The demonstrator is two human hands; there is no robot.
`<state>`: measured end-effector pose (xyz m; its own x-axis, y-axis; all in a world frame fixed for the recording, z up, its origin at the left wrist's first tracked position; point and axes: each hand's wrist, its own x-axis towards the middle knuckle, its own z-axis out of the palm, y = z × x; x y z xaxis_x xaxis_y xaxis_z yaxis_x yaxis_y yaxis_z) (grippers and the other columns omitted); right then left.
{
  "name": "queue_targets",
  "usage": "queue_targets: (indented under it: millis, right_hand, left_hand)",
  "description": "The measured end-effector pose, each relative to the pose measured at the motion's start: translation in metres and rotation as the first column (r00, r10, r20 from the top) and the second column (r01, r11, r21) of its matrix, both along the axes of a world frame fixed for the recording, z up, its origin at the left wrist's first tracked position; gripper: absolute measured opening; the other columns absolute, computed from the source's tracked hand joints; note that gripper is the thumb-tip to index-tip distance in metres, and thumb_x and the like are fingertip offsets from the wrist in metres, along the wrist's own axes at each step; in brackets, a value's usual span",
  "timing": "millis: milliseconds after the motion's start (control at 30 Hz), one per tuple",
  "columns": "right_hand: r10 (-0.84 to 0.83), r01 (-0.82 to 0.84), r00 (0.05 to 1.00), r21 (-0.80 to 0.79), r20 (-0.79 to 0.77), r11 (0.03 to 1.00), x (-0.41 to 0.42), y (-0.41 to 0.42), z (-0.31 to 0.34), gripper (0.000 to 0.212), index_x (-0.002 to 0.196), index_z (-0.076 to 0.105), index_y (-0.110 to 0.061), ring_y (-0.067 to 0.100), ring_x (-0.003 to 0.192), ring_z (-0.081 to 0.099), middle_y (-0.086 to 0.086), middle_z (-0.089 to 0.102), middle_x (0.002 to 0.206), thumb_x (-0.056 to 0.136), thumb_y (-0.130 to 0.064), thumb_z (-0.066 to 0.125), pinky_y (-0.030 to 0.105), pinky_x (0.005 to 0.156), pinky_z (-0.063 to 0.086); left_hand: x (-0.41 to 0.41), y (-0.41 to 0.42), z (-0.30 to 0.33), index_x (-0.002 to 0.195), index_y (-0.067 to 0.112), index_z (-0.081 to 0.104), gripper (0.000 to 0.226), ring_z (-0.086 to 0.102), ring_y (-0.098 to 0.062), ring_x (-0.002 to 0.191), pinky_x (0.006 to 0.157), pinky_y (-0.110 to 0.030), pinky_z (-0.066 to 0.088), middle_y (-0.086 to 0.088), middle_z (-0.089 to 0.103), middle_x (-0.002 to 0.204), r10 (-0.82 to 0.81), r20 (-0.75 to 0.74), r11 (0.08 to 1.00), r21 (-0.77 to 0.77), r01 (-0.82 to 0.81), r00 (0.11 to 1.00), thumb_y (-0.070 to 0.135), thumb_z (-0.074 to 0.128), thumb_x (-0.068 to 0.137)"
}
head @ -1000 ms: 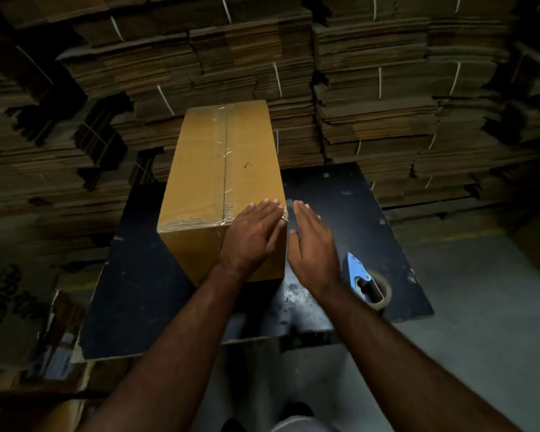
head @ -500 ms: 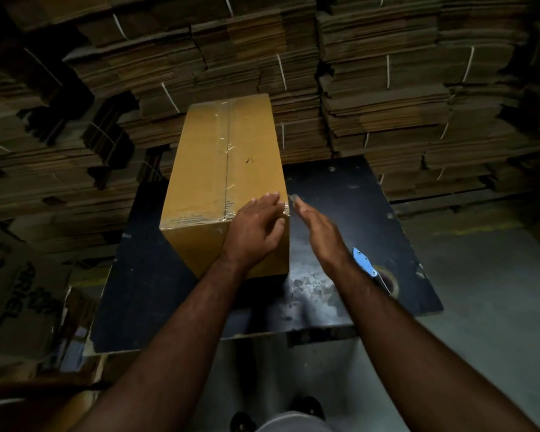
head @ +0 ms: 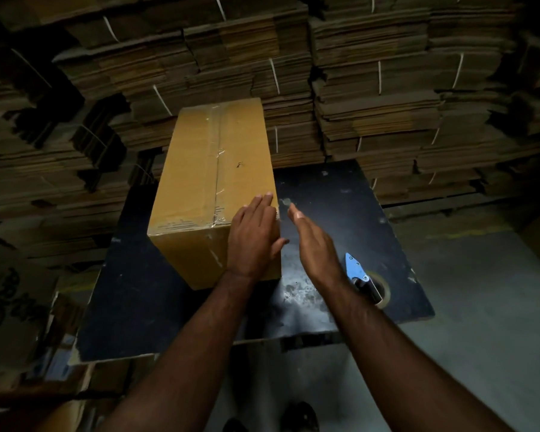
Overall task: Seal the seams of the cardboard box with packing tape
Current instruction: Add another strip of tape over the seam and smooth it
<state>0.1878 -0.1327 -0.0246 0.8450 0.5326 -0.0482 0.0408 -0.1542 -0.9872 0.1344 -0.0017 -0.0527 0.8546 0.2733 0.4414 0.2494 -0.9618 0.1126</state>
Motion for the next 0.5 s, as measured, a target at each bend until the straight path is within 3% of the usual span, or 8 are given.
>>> queue_targets:
  millis: [133, 300, 367, 433, 500]
  right_hand:
    - [-0.022, 0.022, 1.000, -0.045, 0.007, 0.999, -0.015, 0.017, -0.001, 0.045, 0.142, 0.052, -0.022, 0.010, 0.134, 0.045, -0.002, 0.053, 0.144, 0.105, -0.041, 0.036, 0.028, 0.113, 0.033]
    - [-0.108, 0.134, 0.959, 0.084, -0.260, 0.987, -0.024, 0.041, -0.009, 0.065, 0.137, 0.056, -0.030, 0.006, 0.123, 0.054, -0.005, 0.059, 0.138, 0.088, -0.069, 0.040, 0.034, 0.110, 0.041]
    - [-0.114, 0.142, 0.946, 0.069, -0.303, 0.988, -0.020, 0.046, -0.011, 0.065, 0.133, 0.060, -0.028, 0.007, 0.118, 0.057, -0.003, 0.061, 0.135, 0.088, -0.071, 0.038, 0.035, 0.108, 0.042]
    - [-0.077, 0.091, 0.934, 0.025, -0.349, 0.996, -0.010, 0.049, -0.009, 0.083, 0.129, 0.064, -0.026, 0.012, 0.115, 0.060, -0.001, 0.063, 0.132, 0.078, -0.084, 0.033, 0.038, 0.106, 0.044]
    - [-0.069, 0.085, 0.916, 0.024, -0.395, 0.996, 0.000, 0.045, 0.000, 0.085, 0.122, 0.067, -0.021, 0.010, 0.106, 0.061, -0.001, 0.065, 0.128, 0.081, -0.085, 0.028, 0.029, 0.098, 0.047]
  left_hand:
    - [-0.019, 0.012, -0.007, 0.143, 0.020, 0.050, 0.075, 0.034, -0.027, 0.145, 0.118, -0.050, 0.022, -0.007, 0.038, 0.158, 0.001, 0.000, 1.000, 0.030, -0.001, 1.000, 0.040, 0.078, 0.077]
    - [-0.019, 0.019, -0.007, 0.144, 0.023, 0.049, 0.070, 0.035, -0.025, 0.145, 0.113, -0.047, 0.031, -0.003, 0.039, 0.157, -0.059, 0.000, 0.997, -0.053, 0.059, 0.998, 0.027, 0.073, 0.078]
    - [-0.019, 0.021, -0.001, 0.144, 0.023, 0.049, 0.071, 0.035, -0.026, 0.145, 0.112, -0.048, 0.031, -0.003, 0.039, 0.157, -0.070, -0.010, 0.993, -0.097, 0.069, 0.997, 0.028, 0.068, 0.075]
    - [-0.020, 0.018, 0.004, 0.142, 0.023, 0.052, 0.070, 0.036, -0.025, 0.144, 0.113, -0.048, 0.030, -0.003, 0.041, 0.156, -0.071, 0.004, 0.986, -0.152, 0.070, 0.997, 0.035, 0.058, 0.074]
    - [-0.017, 0.012, 0.009, 0.134, 0.021, 0.060, 0.057, 0.042, -0.025, 0.140, 0.111, -0.048, 0.034, -0.005, 0.050, 0.150, -0.033, 0.056, 0.983, -0.180, 0.043, 0.998, 0.036, 0.054, 0.079]
